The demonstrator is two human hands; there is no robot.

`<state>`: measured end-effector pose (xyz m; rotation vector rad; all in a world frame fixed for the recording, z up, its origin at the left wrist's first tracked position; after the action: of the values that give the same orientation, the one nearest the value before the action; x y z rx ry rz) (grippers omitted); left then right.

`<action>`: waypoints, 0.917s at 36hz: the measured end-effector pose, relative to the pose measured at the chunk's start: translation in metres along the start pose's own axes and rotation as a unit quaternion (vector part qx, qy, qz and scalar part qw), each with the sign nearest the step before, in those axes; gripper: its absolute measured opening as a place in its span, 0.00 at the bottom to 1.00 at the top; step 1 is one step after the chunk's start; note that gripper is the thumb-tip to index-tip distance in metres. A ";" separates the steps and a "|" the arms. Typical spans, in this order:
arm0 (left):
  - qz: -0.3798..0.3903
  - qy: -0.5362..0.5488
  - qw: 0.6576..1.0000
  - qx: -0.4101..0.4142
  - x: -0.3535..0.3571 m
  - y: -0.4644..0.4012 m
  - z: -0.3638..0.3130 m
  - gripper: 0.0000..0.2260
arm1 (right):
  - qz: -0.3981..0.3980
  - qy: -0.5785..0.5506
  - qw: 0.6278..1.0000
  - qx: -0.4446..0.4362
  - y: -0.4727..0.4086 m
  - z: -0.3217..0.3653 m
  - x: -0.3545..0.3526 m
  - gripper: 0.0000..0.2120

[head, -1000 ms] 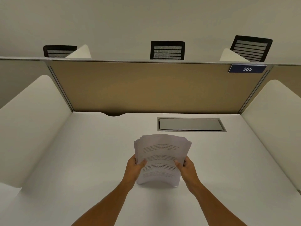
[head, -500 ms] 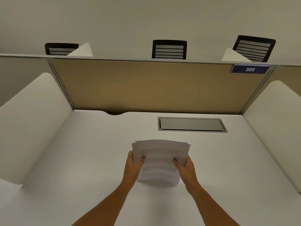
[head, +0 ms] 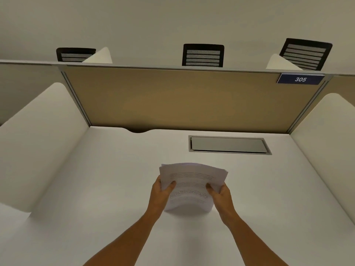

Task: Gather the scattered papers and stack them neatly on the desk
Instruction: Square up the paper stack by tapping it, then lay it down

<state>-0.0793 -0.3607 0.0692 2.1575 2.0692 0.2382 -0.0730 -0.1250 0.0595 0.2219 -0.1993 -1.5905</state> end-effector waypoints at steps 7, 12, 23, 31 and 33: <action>-0.015 0.011 1.000 -0.022 0.003 0.002 0.002 0.16 | -0.006 0.001 1.000 0.010 0.002 -0.006 0.003 0.16; -0.018 0.019 1.000 -0.017 0.007 0.001 -0.006 0.12 | -0.001 0.006 1.000 0.007 -0.002 0.000 0.007 0.11; -0.021 -0.020 0.999 -0.042 -0.005 0.003 0.005 0.16 | 0.016 0.021 1.000 0.016 -0.003 -0.007 0.004 0.20; -0.008 0.012 0.999 -0.052 0.001 0.003 0.005 0.17 | 0.037 0.031 0.999 0.012 -0.003 0.001 0.012 0.15; -0.014 0.022 0.998 -0.059 0.001 0.002 0.005 0.17 | 0.037 0.030 0.999 0.012 -0.004 0.002 0.013 0.14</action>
<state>-0.0758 -0.3594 0.0645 2.0724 2.0507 0.3987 -0.0778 -0.1377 0.0601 0.2775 -0.1797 -1.5062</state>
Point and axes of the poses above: each hand's wrist, its own y-axis away from the middle knuckle, its own x-axis out of the palm, z = x × y, the point moved 6 cm from there along -y, towards the middle knuckle, and after that the axes turned 9 degrees about z, right-handed, at the moved point
